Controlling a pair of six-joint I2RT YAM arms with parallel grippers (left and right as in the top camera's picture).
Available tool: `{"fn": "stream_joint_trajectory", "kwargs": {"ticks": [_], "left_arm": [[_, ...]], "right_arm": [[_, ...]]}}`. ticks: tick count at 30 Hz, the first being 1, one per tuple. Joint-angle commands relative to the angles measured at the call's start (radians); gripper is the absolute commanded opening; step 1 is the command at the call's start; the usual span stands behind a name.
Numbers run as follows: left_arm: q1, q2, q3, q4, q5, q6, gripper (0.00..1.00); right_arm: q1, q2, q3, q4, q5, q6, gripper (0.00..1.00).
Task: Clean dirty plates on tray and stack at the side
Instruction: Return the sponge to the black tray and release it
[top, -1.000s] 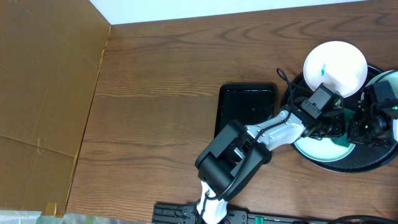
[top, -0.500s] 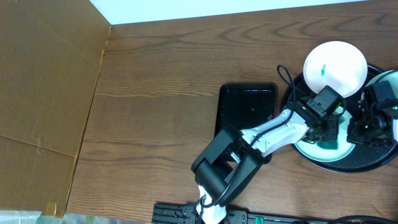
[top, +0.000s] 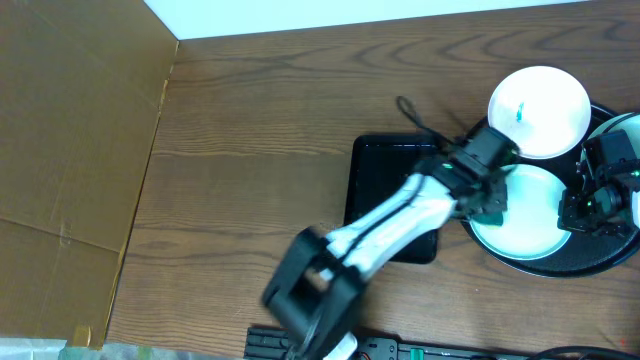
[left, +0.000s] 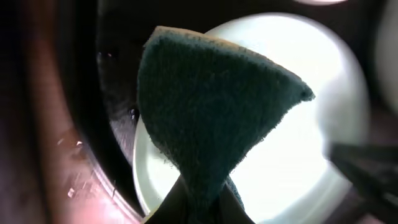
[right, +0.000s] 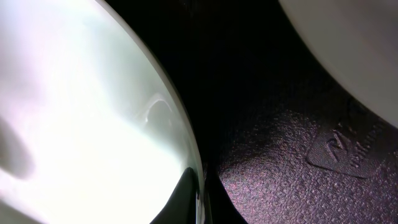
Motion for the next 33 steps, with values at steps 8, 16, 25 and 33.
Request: {"fn": "stream_joint_trajectory", "kwargs": {"ticks": [8, 16, 25, 33], "left_arm": [[0.283, -0.246, -0.003, -0.314, -0.123, 0.176, 0.07], [0.372, -0.127, -0.190, -0.161, -0.156, 0.218, 0.07], [0.430, -0.090, -0.204, -0.138, -0.072, 0.215, 0.37], [0.439, -0.282, -0.175, -0.211, -0.006, 0.215, 0.50]], "right_arm": [[0.011, 0.038, -0.033, -0.024, 0.047, -0.016, 0.01], [0.011, 0.038, -0.033, -0.016, 0.046, -0.015, 0.01], [0.011, 0.038, -0.033, -0.024, 0.046, -0.015, 0.01], [0.011, 0.038, -0.033, 0.021, 0.047, -0.043, 0.01]]}}
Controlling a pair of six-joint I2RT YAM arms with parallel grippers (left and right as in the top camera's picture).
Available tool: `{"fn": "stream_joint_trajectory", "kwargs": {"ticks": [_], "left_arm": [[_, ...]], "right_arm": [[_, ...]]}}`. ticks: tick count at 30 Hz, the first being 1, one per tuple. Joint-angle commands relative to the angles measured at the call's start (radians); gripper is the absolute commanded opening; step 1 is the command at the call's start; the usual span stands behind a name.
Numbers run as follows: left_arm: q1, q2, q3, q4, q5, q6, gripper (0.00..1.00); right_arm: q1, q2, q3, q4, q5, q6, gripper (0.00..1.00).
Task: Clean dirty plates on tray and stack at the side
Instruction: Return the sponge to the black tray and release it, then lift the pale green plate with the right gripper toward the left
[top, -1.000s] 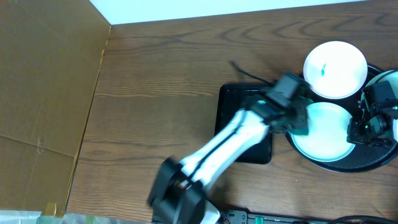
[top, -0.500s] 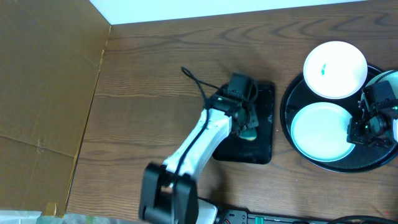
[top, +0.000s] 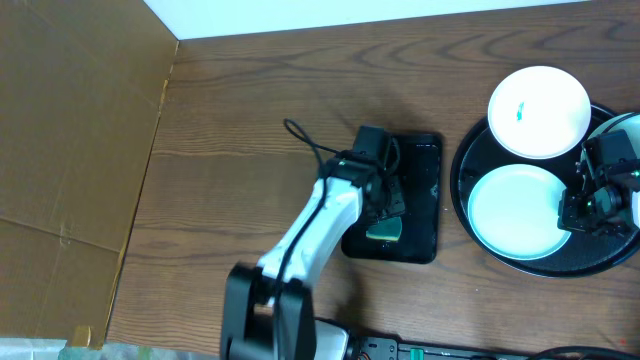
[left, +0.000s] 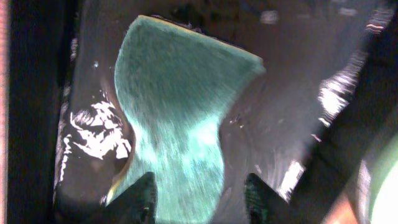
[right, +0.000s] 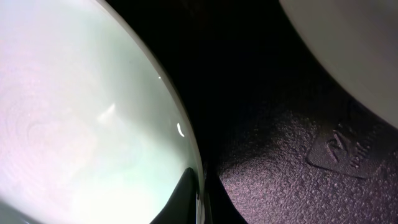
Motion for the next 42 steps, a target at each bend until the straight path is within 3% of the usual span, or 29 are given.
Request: {"fn": "stream_joint_trajectory", "kwargs": {"ticks": [1, 9, 11, 17, 34, 42], "left_arm": [[0.007, -0.115, 0.041, -0.031, 0.033, 0.002, 0.52], [0.007, -0.410, 0.040, -0.092, 0.032, 0.003, 0.76], [0.007, -0.462, 0.040, -0.091, 0.032, 0.003, 0.78], [0.007, -0.526, 0.040, -0.091, 0.032, 0.002, 0.79], [0.007, -0.502, 0.040, -0.091, 0.032, 0.002, 0.79], [0.007, -0.502, 0.040, -0.091, 0.032, 0.002, 0.79]], "right_arm": [[0.011, 0.038, -0.032, 0.023, 0.047, -0.038, 0.01], [0.011, 0.009, -0.003, -0.008, 0.016, -0.044, 0.01], [0.011, -0.012, 0.004, -0.024, 0.015, -0.045, 0.01], [0.011, -0.061, 0.071, -0.107, -0.092, -0.160, 0.01], [0.011, -0.097, 0.281, -0.133, -0.187, -0.110, 0.01], [0.113, -0.097, 0.336, 0.048, -0.221, -0.039, 0.01]]}}
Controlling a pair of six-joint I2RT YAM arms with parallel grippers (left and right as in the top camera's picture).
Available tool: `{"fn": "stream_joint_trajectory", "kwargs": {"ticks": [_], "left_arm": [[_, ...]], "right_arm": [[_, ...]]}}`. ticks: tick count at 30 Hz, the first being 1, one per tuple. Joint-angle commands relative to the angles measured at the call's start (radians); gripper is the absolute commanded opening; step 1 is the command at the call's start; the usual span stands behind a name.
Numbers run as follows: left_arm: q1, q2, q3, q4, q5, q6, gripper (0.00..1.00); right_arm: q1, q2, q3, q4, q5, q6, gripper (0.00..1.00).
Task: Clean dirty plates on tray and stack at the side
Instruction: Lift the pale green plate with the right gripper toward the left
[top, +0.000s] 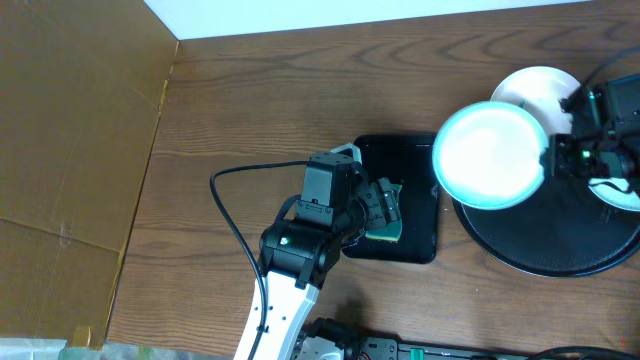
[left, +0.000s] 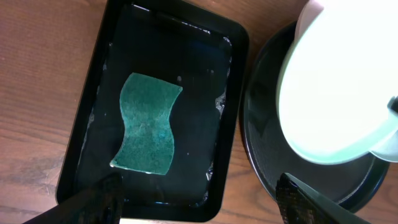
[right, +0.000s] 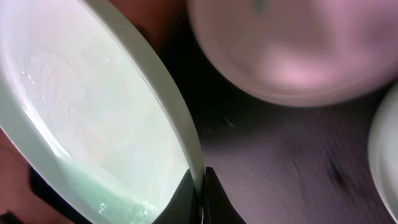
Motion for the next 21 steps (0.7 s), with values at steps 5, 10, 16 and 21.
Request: {"fn": "stream_joint_trajectory", "kwargs": {"ticks": [5, 10, 16, 21], "left_arm": [[0.007, 0.001, 0.026, -0.003, 0.010, 0.002, 0.79], [0.007, 0.001, 0.026, -0.003, 0.010, 0.002, 0.79], [0.007, 0.001, 0.026, -0.003, 0.010, 0.002, 0.79], [0.007, 0.001, 0.026, -0.003, 0.010, 0.002, 0.79]], "right_arm": [[0.211, -0.011, 0.027, 0.199, 0.105, 0.089, 0.01], [0.358, 0.022, 0.027, 0.335, 0.338, 0.099, 0.01], [0.438, 0.031, 0.027, 0.452, 0.528, 0.032, 0.01], [0.464, 0.031, 0.027, 0.576, 0.531, -0.099, 0.01]]}}
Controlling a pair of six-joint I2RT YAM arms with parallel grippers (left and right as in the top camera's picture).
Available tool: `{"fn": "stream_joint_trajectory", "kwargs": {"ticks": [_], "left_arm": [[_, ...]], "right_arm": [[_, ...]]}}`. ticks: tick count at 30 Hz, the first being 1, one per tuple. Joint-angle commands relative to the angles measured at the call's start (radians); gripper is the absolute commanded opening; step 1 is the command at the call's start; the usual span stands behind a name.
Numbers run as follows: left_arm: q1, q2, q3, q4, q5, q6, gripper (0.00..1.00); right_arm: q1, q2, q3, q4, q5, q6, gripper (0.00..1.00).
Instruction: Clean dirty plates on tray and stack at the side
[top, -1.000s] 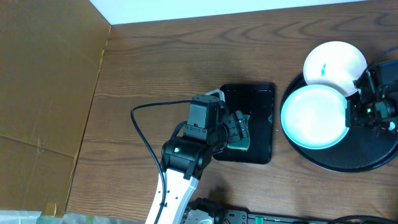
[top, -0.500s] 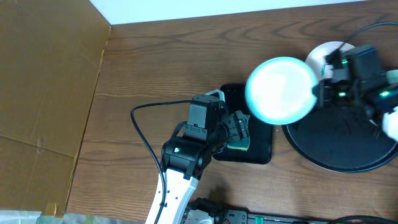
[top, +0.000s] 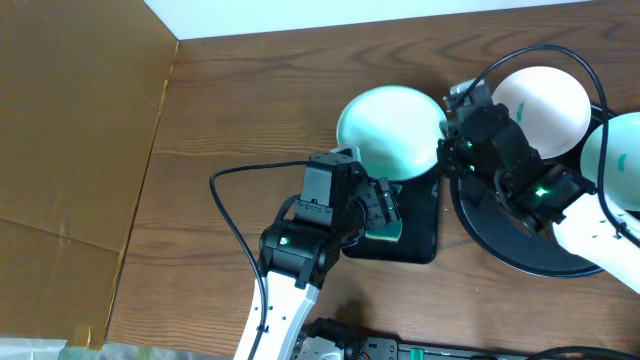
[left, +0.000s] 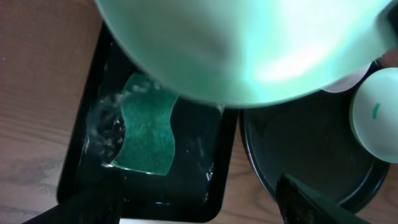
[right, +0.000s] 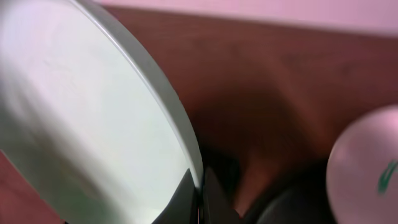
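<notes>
A pale green plate hangs in the air over the far end of the black rectangular tray, with my right gripper shut on its rim. In the right wrist view the plate fills the left half and the gripper pinches its edge. The green sponge lies in the wet rectangular tray. My left gripper hovers open above it with nothing held. A white plate with a green mark rests on the round black tray.
Another plate with a green mark sits at the round tray's right edge. A cardboard wall stands at the left. Bare wooden table lies between the wall and the trays. A cable loops left of my left arm.
My right gripper has moved left with the green plate, from over the round tray's left edge to above the table and the far end of the rectangular tray. The left arm has stayed put.
My left gripper first held the sponge on the green plate in the round tray, the right gripper on the plate's rim. Then the sponge lay in the rectangular tray and the left gripper was open. The right gripper then held the plate up, and now holds it farther left.
</notes>
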Motion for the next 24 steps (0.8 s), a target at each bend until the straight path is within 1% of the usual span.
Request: {"fn": "stream_joint_trajectory", "kwargs": {"ticks": [1, 11, 16, 24], "left_arm": [[0.004, 0.001, 0.026, -0.003, 0.010, 0.002, 0.79], [0.004, 0.001, 0.026, -0.003, 0.010, 0.002, 0.79], [0.004, 0.001, 0.026, -0.003, 0.010, 0.002, 0.79], [0.004, 0.001, 0.026, -0.003, 0.010, 0.002, 0.79]], "right_arm": [[0.024, 0.000, 0.019, 0.043, 0.060, -0.119, 0.01], [0.081, -0.002, 0.019, 0.088, 0.168, -0.280, 0.01], [0.108, -0.008, 0.019, 0.087, 0.249, -0.303, 0.01], [0.118, -0.012, 0.019, 0.087, 0.274, -0.328, 0.01]]}}
